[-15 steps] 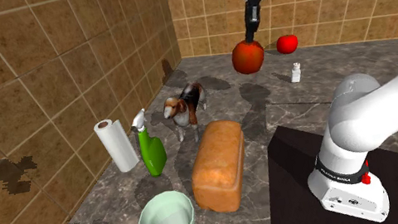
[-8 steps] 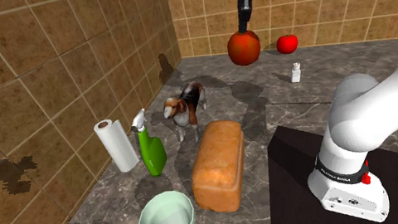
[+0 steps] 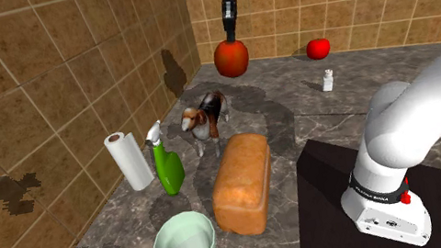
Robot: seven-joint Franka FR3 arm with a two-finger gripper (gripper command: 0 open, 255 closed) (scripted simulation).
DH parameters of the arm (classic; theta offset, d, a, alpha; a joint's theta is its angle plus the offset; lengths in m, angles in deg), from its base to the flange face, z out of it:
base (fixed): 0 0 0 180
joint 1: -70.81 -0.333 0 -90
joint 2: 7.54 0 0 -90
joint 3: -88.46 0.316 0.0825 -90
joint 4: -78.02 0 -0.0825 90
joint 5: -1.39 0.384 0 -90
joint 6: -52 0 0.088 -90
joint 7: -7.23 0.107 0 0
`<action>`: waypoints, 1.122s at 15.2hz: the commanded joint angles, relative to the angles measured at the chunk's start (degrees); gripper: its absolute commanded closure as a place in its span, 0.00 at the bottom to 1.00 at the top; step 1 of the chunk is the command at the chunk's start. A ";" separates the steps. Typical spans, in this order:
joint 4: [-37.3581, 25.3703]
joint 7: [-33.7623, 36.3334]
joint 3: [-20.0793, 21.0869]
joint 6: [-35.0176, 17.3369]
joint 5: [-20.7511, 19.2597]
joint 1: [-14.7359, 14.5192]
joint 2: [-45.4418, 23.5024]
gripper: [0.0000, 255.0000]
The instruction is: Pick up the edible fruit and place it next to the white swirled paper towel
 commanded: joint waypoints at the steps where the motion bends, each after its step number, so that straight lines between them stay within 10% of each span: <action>1: -2.96 1.35 1.09 -0.80 0.20 -0.16 -3.91 1.00; 17: -43.16 11.16 8.44 3.57 -4.85 -3.38 -41.46 1.00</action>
